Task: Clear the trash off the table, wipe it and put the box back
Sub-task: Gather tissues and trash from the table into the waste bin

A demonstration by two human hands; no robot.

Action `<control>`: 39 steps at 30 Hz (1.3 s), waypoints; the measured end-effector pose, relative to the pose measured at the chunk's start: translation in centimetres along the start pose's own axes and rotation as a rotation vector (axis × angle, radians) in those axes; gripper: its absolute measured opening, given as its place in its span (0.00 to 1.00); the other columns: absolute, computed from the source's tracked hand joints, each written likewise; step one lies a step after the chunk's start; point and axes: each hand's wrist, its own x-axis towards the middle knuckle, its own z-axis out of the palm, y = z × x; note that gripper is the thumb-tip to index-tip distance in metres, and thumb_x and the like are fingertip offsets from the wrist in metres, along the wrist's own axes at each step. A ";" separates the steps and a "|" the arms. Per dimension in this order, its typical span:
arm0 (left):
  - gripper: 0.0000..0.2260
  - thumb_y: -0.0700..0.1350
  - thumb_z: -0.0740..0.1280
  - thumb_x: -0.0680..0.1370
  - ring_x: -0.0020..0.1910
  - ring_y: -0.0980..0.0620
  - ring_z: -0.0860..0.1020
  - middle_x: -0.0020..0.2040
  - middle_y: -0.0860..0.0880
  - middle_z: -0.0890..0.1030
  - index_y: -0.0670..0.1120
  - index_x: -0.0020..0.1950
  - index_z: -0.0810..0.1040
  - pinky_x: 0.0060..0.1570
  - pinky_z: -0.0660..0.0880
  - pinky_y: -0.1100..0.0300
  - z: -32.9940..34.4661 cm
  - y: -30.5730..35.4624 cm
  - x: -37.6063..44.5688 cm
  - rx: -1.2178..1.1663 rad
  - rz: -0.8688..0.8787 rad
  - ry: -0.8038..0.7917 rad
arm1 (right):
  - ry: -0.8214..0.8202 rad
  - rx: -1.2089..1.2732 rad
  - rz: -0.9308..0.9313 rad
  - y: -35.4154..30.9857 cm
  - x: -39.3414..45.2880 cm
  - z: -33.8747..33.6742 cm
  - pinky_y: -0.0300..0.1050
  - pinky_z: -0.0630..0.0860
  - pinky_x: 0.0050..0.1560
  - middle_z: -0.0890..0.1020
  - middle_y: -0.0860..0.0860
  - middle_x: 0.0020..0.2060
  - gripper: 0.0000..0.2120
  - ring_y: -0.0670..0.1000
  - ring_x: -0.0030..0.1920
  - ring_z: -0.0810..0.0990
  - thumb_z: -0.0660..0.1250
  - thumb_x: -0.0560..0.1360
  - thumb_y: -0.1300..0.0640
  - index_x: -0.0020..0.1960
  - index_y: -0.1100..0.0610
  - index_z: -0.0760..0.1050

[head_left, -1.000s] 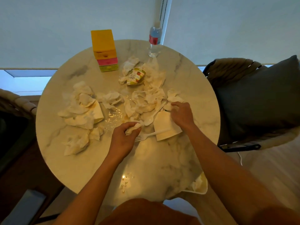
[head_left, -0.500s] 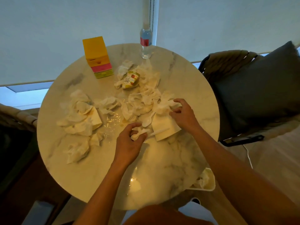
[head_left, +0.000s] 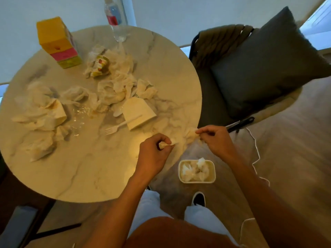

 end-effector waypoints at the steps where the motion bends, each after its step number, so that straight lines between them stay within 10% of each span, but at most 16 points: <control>1: 0.10 0.42 0.74 0.71 0.30 0.65 0.73 0.33 0.58 0.78 0.54 0.37 0.78 0.32 0.66 0.74 1.7 0.5 -0.7 0.002 0.008 -0.038 | 0.011 -0.014 0.020 1.4 -0.7 -1.1 0.32 0.76 0.45 0.80 0.42 0.40 0.10 0.38 0.40 0.78 0.65 0.77 0.65 0.47 0.53 0.82; 5: 0.06 0.42 0.73 0.73 0.39 0.67 0.77 0.43 0.57 0.81 0.49 0.50 0.84 0.41 0.70 0.79 9.0 0.3 -3.2 0.034 -0.046 -0.201 | -0.009 -0.039 0.121 8.3 -2.2 -5.0 0.38 0.75 0.51 0.80 0.47 0.50 0.11 0.46 0.49 0.78 0.62 0.79 0.62 0.56 0.56 0.81; 11: 0.21 0.38 0.72 0.72 0.52 0.58 0.75 0.60 0.50 0.78 0.47 0.64 0.77 0.49 0.68 0.77 18.1 -4.8 -4.4 0.166 -0.147 -0.355 | -0.102 -0.020 0.337 21.9 -2.3 -4.9 0.39 0.72 0.34 0.83 0.56 0.45 0.17 0.47 0.32 0.76 0.64 0.74 0.66 0.56 0.48 0.79; 14: 0.27 0.42 0.72 0.73 0.63 0.54 0.72 0.70 0.51 0.69 0.50 0.71 0.69 0.63 0.72 0.60 22.1 -8.6 -3.9 0.300 -0.164 -0.450 | -0.152 -0.052 0.425 28.5 -1.5 -3.2 0.30 0.66 0.28 0.81 0.56 0.51 0.21 0.42 0.31 0.73 0.62 0.74 0.66 0.65 0.51 0.76; 22: 0.33 0.51 0.64 0.78 0.76 0.47 0.53 0.78 0.51 0.52 0.52 0.78 0.51 0.70 0.61 0.49 32.5 -19.7 -0.2 0.696 -0.158 -0.646 | -0.257 -0.199 0.412 42.1 3.9 4.0 0.47 0.65 0.70 0.66 0.54 0.73 0.25 0.53 0.71 0.66 0.62 0.77 0.63 0.73 0.57 0.65; 28: 0.35 0.54 0.60 0.79 0.75 0.44 0.51 0.79 0.49 0.44 0.48 0.78 0.43 0.71 0.58 0.47 37.8 -27.5 2.2 0.856 -0.129 -0.714 | -0.388 -0.371 0.382 49.1 7.2 8.7 0.45 0.58 0.71 0.49 0.48 0.78 0.33 0.50 0.77 0.53 0.60 0.77 0.59 0.78 0.57 0.51; 39: 0.37 0.52 0.66 0.76 0.74 0.37 0.53 0.78 0.43 0.45 0.44 0.77 0.49 0.70 0.56 0.43 44.4 -34.4 5.1 1.012 -0.089 -0.837 | -0.517 -0.464 0.413 53.6 9.7 9.6 0.46 0.72 0.59 0.73 0.56 0.67 0.20 0.57 0.64 0.73 0.59 0.78 0.59 0.69 0.59 0.69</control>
